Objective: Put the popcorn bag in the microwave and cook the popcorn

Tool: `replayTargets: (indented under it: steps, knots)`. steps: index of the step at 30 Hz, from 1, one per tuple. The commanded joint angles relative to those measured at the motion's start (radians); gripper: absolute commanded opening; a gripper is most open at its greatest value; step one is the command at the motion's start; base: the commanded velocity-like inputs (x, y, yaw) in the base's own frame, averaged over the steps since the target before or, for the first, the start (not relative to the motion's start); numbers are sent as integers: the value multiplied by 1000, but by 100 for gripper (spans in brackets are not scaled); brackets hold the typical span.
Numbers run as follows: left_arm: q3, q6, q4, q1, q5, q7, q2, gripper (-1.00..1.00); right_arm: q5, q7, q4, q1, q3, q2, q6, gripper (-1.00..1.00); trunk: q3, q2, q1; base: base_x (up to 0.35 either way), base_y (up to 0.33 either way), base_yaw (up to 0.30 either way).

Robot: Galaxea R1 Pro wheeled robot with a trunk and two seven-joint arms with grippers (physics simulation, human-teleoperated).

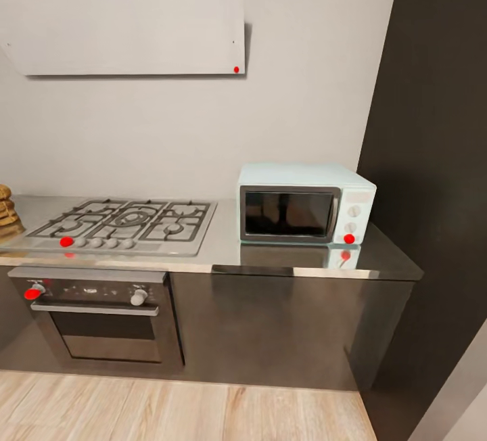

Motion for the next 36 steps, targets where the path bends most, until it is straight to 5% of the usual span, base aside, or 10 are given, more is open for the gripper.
replayTargets:
  steps: [1,30,36]
  knots:
    - [0,-2,0,0,5,1,0,100,-3,-1,0,0,-1,0,-3,100,-1,0,0,0,0,0]
    - [-1,-2,-2,0,4,1,-8,100,1,0,-1,0,1,-2,-4,100,-1,0,0,141,0,0]
    - [-2,-2,-2,0,4,1,-8,100,9,10,-100,0,0,-10,7,100,-1,0,0,0,0,0]
